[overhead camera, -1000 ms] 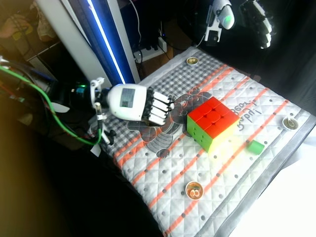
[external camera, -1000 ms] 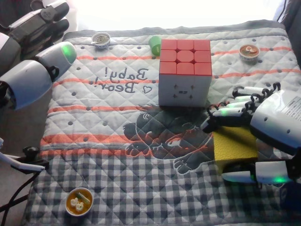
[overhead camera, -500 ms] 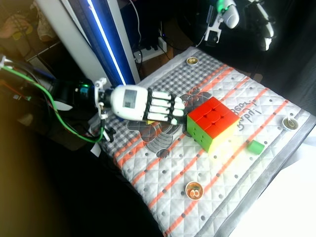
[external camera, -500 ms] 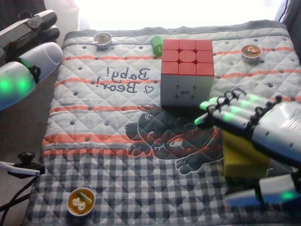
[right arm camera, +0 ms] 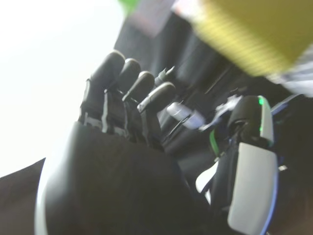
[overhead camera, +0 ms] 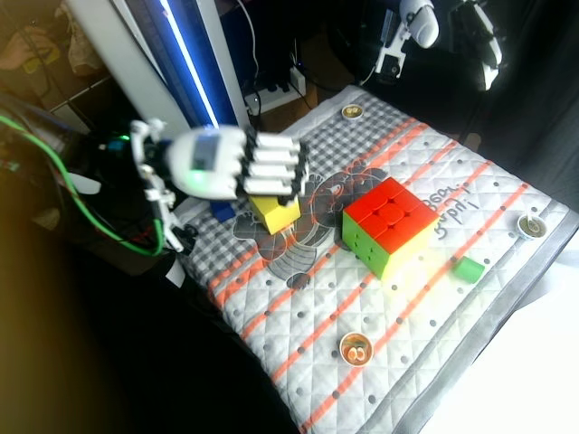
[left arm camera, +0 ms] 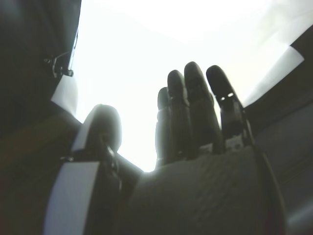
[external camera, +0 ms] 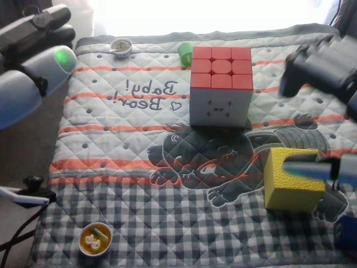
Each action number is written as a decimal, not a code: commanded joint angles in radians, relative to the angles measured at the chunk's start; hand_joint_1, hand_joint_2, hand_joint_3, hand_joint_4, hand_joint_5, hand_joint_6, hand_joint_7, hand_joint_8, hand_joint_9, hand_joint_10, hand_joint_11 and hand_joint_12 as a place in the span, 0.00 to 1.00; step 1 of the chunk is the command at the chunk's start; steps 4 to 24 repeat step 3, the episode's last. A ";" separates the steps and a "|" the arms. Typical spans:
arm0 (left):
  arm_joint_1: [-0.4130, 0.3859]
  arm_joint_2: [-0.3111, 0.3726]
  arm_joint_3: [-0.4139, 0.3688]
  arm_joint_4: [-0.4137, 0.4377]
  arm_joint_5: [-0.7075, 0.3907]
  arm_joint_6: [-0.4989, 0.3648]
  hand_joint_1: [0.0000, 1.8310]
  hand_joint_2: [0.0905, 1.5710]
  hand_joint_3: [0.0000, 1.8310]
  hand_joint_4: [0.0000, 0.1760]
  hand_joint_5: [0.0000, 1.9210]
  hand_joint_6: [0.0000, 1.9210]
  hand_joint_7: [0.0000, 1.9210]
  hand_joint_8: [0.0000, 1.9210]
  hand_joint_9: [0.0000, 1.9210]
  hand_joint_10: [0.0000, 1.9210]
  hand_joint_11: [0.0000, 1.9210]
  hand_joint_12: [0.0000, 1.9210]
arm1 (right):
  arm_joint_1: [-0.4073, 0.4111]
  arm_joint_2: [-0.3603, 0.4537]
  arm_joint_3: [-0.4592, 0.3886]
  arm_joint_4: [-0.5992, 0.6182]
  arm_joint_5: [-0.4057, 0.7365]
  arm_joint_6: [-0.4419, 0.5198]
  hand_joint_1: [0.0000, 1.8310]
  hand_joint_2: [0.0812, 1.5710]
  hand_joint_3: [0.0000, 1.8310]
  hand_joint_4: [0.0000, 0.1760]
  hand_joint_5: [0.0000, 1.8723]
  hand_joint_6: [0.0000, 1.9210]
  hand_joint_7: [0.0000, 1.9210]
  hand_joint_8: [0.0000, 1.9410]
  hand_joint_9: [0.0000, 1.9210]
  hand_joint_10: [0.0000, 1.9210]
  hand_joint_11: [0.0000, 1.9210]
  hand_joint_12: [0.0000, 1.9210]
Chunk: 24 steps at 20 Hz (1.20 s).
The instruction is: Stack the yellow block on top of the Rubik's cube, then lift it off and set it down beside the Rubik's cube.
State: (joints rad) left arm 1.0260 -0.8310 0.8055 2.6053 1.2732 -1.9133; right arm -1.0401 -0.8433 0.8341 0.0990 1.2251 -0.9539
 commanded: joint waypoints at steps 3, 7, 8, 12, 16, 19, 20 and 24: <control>-0.015 0.016 0.042 0.084 0.184 -0.136 0.37 0.82 0.00 0.00 0.31 0.02 0.40 0.08 0.30 0.38 0.17 0.76 | 0.003 0.023 -0.010 0.060 0.325 -0.050 0.34 0.60 0.02 0.00 0.00 0.84 0.00 0.84 0.00 0.93 0.04 1.00; -0.015 0.016 0.042 0.084 0.184 -0.136 0.37 0.82 0.00 0.00 0.31 0.02 0.40 0.08 0.30 0.38 0.17 0.76 | 0.003 0.023 -0.010 0.060 0.325 -0.050 0.34 0.60 0.02 0.00 0.00 0.84 0.00 0.84 0.00 0.93 0.04 1.00; -0.015 0.016 0.042 0.084 0.184 -0.136 0.37 0.82 0.00 0.00 0.31 0.02 0.40 0.08 0.30 0.38 0.17 0.76 | 0.003 0.023 -0.010 0.060 0.325 -0.050 0.34 0.60 0.02 0.00 0.00 0.84 0.00 0.84 0.00 0.93 0.04 1.00; -0.015 0.016 0.042 0.084 0.184 -0.136 0.37 0.82 0.00 0.00 0.31 0.02 0.40 0.08 0.30 0.38 0.17 0.76 | 0.003 0.023 -0.010 0.060 0.325 -0.050 0.34 0.60 0.02 0.00 0.00 0.84 0.00 0.84 0.00 0.93 0.04 1.00; -0.015 0.016 0.042 0.084 0.184 -0.136 0.37 0.82 0.00 0.00 0.31 0.02 0.40 0.08 0.30 0.38 0.17 0.76 | 0.003 0.023 -0.010 0.060 0.325 -0.050 0.34 0.60 0.02 0.00 0.00 0.84 0.00 0.84 0.00 0.93 0.04 1.00; -0.015 0.016 0.042 0.084 0.184 -0.136 0.37 0.82 0.00 0.00 0.31 0.02 0.40 0.08 0.30 0.38 0.17 0.76 | 0.003 0.023 -0.010 0.060 0.325 -0.050 0.34 0.60 0.02 0.00 0.00 0.84 0.00 0.84 0.00 0.93 0.04 1.00; -0.015 0.016 0.042 0.084 0.184 -0.136 0.37 0.82 0.00 0.00 0.31 0.02 0.40 0.08 0.30 0.38 0.17 0.76 | 0.003 0.023 -0.010 0.060 0.325 -0.050 0.34 0.60 0.02 0.00 0.00 0.84 0.00 0.84 0.00 0.93 0.04 1.00; -0.015 0.016 0.042 0.084 0.184 -0.136 0.37 0.82 0.00 0.00 0.31 0.02 0.40 0.08 0.30 0.38 0.17 0.76 | 0.003 0.023 -0.010 0.060 0.325 -0.050 0.34 0.60 0.02 0.00 0.00 0.84 0.00 0.84 0.00 0.93 0.04 1.00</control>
